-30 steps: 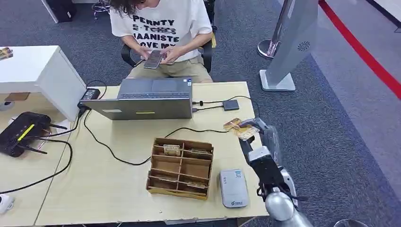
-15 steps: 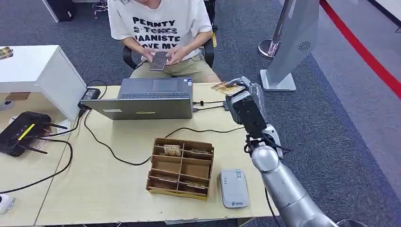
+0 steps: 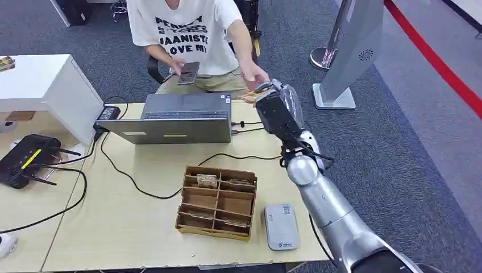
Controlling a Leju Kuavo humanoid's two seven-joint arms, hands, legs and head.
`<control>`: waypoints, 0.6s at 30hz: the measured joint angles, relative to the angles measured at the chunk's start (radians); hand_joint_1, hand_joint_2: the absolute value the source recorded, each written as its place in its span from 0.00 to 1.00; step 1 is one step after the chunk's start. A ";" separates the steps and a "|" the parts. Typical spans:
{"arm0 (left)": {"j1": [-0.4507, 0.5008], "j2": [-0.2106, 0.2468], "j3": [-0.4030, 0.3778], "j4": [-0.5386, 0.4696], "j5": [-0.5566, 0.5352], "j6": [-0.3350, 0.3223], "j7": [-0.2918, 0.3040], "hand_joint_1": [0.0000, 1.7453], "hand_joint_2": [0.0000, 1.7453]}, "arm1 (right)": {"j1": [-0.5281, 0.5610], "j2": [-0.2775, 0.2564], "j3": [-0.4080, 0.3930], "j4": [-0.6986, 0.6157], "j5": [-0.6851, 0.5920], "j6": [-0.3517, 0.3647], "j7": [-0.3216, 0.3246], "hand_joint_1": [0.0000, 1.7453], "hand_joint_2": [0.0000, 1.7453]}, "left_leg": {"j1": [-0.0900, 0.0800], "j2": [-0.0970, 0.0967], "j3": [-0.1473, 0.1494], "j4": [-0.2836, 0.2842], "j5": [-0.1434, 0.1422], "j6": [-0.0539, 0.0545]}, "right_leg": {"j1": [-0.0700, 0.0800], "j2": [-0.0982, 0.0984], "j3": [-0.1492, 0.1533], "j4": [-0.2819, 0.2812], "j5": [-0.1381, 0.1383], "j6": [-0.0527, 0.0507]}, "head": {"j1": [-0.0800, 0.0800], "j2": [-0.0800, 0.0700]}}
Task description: Pass the card to the sensor for recognition and then transmit it.
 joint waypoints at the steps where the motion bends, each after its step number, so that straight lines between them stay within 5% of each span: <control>1: 0.000 0.000 0.000 0.000 0.000 -0.001 0.000 0.00 0.00 | -0.002 0.005 0.002 0.007 0.002 0.000 0.000 1.00 1.00 | 0.000 0.000 0.000 0.000 0.000 0.000 | 0.000 0.000 0.000 0.000 0.000 0.000 | 0.000 0.000; 8: -0.001 0.000 0.000 0.000 -0.003 -0.005 0.002 0.00 0.00 | -0.013 0.024 0.021 0.043 0.034 0.011 0.009 1.00 1.00 | 0.000 0.000 0.000 0.000 0.000 0.000 | 0.000 0.000 0.000 0.000 0.000 0.000 | 0.000 0.000; 9: -0.001 0.000 0.000 0.000 -0.003 -0.005 0.001 0.00 0.00 | -0.014 0.026 0.024 0.049 0.043 0.011 0.011 0.86 1.00 | 0.000 0.000 0.000 0.000 0.000 0.000 | 0.000 0.000 0.000 0.000 0.000 0.000 | 0.000 0.000; 10: -0.001 0.000 0.000 0.000 -0.003 -0.005 0.001 0.00 0.00 | -0.014 0.028 0.027 0.055 0.055 0.011 0.012 0.00 1.00 | 0.000 0.000 0.000 0.000 0.000 0.000 | 0.000 0.000 0.000 0.000 0.000 0.000 | 0.000 0.000; 18: -0.001 0.000 0.000 0.000 0.003 -0.005 -0.001 0.00 0.00 | -0.012 0.035 0.056 0.099 0.104 0.031 0.015 0.00 1.00 | 0.000 0.000 0.000 0.000 0.000 0.000 | 0.000 0.000 -0.001 0.000 0.000 0.000 | 0.000 0.000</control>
